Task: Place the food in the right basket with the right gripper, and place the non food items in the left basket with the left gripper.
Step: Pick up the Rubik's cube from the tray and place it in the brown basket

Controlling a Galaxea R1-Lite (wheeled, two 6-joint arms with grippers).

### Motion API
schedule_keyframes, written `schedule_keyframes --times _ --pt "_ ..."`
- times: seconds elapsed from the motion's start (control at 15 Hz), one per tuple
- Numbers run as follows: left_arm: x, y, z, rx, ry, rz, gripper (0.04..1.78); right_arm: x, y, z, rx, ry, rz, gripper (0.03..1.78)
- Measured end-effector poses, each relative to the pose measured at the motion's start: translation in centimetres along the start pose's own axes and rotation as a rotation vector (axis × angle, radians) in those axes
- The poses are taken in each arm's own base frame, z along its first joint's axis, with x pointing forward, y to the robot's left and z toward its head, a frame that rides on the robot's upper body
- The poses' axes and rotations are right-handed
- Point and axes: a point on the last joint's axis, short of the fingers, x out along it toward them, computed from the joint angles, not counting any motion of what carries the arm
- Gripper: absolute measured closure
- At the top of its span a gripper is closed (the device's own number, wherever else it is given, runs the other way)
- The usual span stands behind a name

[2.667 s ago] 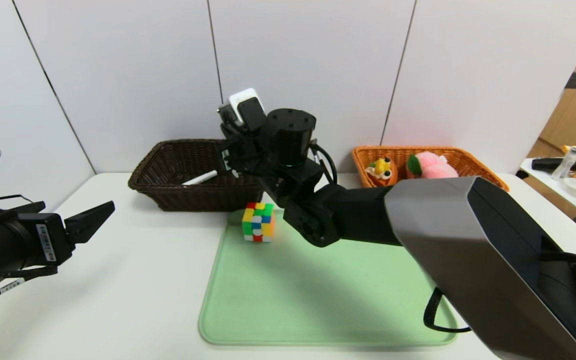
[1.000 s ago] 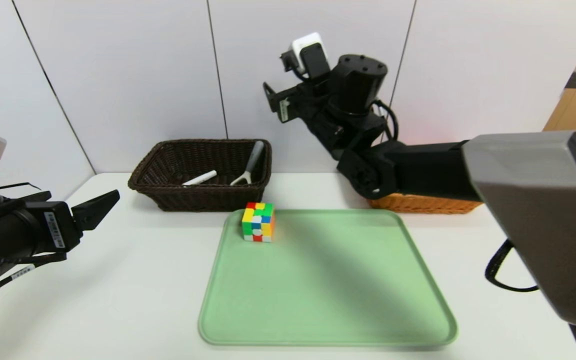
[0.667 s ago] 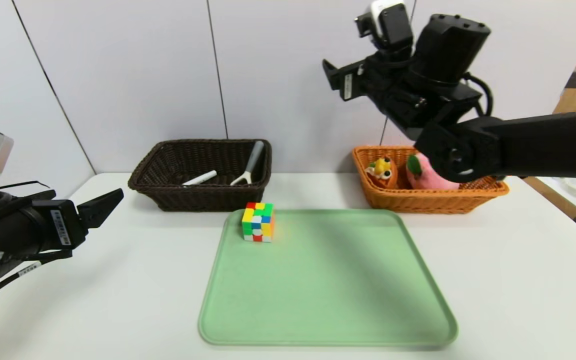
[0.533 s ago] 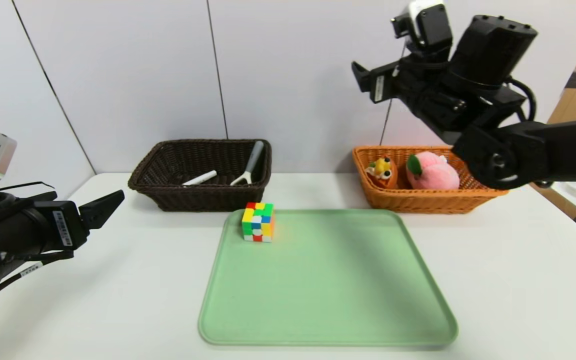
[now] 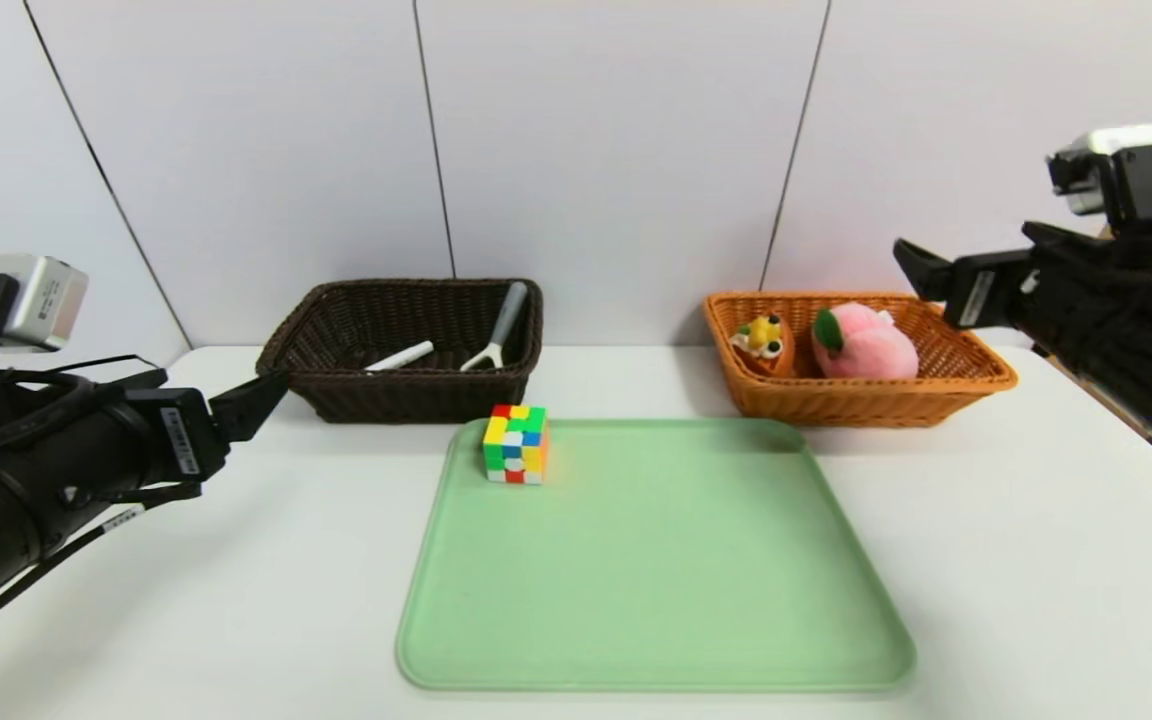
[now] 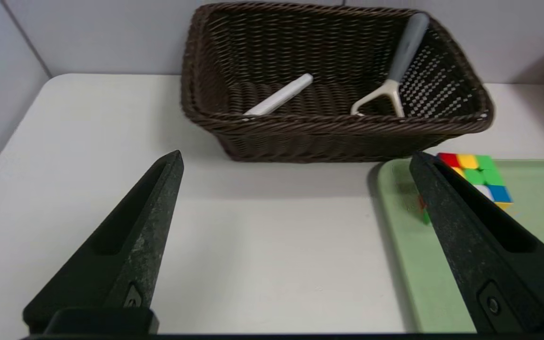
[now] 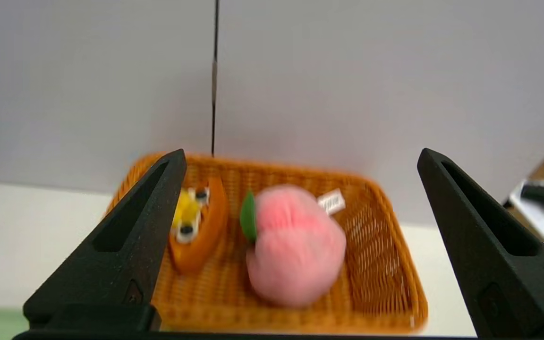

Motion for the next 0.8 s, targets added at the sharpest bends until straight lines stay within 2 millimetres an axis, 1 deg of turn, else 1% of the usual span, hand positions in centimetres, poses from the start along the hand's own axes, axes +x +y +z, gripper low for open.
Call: schedule_keyframes --times 0.07,0.2,0.4,0.6,0.8 --pt "0.4 -0.5 -0.2 -0.006 -0.010 -0.021 0.13 -1.3 -0.5 -0.9 0.025 0.019 -0.010 0.12" --pt "1.4 -1.1 -0.6 -0.013 -0.038 -0.047 0.13 -3.4 -1.2 -2.4 0.051 0.031 -0.030 0.12" --pt "2.8 -1.9 -2.0 -0.015 -0.062 -0.076 0.13 -5.6 -1.7 -3.5 0.060 -0.002 -0.047 0.12" --pt "3.6 -3.6 -3.6 -0.009 -0.085 -0.142 0.13 -6.7 -1.8 -4.0 0.059 0.000 -0.048 0.12" --pt "4.2 -5.5 -5.6 -0.002 -0.062 -0.153 0.13 -7.0 -1.9 -4.0 0.057 0.001 -0.048 0.12"
